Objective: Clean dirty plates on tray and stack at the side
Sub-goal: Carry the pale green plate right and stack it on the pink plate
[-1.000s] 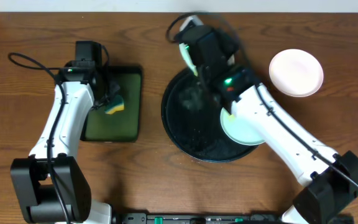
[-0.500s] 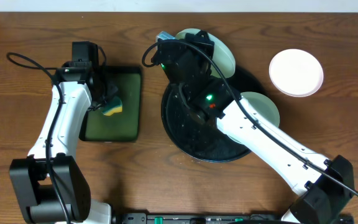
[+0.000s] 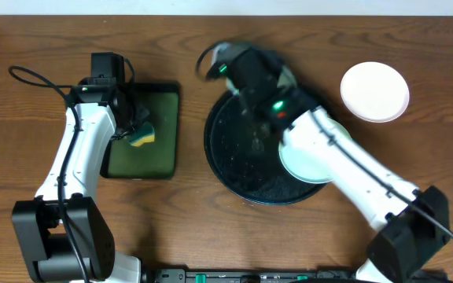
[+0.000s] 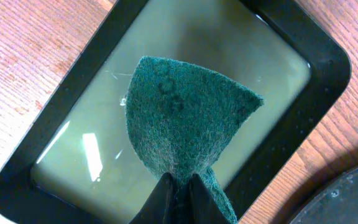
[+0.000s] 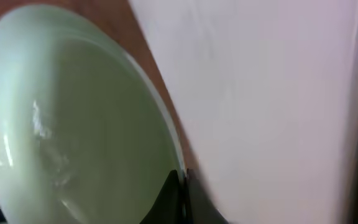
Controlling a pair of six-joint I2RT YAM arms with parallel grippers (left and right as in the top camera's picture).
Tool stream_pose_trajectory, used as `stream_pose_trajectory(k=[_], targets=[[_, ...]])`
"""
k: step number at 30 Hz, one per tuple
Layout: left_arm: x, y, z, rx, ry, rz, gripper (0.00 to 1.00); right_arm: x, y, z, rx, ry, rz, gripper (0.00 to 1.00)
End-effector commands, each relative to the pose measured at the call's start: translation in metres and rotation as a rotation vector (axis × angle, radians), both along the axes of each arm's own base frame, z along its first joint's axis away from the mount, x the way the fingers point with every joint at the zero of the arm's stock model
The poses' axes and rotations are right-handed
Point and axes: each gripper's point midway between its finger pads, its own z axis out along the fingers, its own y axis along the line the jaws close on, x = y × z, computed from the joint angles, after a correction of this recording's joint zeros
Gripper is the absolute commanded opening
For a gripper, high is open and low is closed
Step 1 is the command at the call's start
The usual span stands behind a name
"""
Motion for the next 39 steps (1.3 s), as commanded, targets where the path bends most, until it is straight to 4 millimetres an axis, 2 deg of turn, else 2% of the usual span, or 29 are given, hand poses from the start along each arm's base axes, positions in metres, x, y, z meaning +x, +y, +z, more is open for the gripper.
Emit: stream_pose_trajectory(k=[1,4,6,9,13,15,18,22,24,26,28,29,31,33,36,37,39], targets=[[-0.004,0.001,-0.001,0.004,0.011,-0.006,0.07,0.027,-0.043,-0.008,0.447,0.070,-0.159,0.01],[-0.005,0.001,-0.001,0.004,0.014,-0.006,0.07,0.034,-0.080,-0.029,0.753,0.248,-0.211,0.01],[-0.005,0.001,-0.001,0.004,0.014,-0.006,0.08,0.036,-0.117,-0.036,0.953,0.346,-0.264,0.01],[-0.005,0.001,-0.001,0.004,0.014,-0.006,0.08,0.038,-0.172,-0.046,1.119,0.400,-0.355,0.01],[-0.005,0.001,-0.001,0.004,0.014,-0.006,0.08,0.030,-0.263,-0.073,1.200,0.383,-0.621,0.01],[-0.005,0.001,-0.001,0.004,0.014,-0.006,0.07,0.024,-0.297,-0.087,1.234,0.378,-0.723,0.01],[-0.005,0.001,-0.001,0.004,0.014,-0.006,0.08,0.019,-0.331,-0.106,1.276,0.370,-0.835,0.01],[-0.005,0.001,-0.001,0.004,0.014,-0.006,0.08,0.010,-0.370,-0.138,1.218,0.339,-1.014,0.01],[-0.005,0.001,-0.001,0.004,0.015,-0.006,0.07,0.008,-0.380,-0.151,1.179,0.330,-1.070,0.01],[-0.005,0.001,-0.001,0.004,0.015,-0.006,0.07,0.010,-0.381,-0.160,1.176,0.337,-1.075,0.10],[-0.005,0.001,-0.001,0.004,0.015,-0.006,0.08,0.011,-0.382,-0.162,1.172,0.336,-1.075,0.42],[-0.005,0.001,-0.001,0.004,0.015,-0.006,0.07,0.012,-0.382,-0.162,1.171,0.332,-1.075,0.50],[-0.006,0.001,-0.001,0.003,0.019,-0.006,0.07,0.012,-0.383,-0.157,1.170,0.320,-1.072,0.42],[-0.007,0.001,-0.002,0.003,0.021,-0.006,0.07,0.012,-0.381,-0.147,1.187,0.307,-1.059,0.41],[-0.007,0.001,-0.002,0.003,0.020,-0.006,0.07,0.012,-0.361,-0.119,1.265,0.325,-0.969,0.44],[-0.006,0.001,-0.001,0.003,0.020,-0.006,0.07,0.010,-0.349,-0.106,1.307,0.349,-0.923,0.46],[-0.007,0.001,-0.002,0.003,0.020,-0.006,0.07,0.002,-0.325,-0.087,1.379,0.405,-0.864,0.57]])
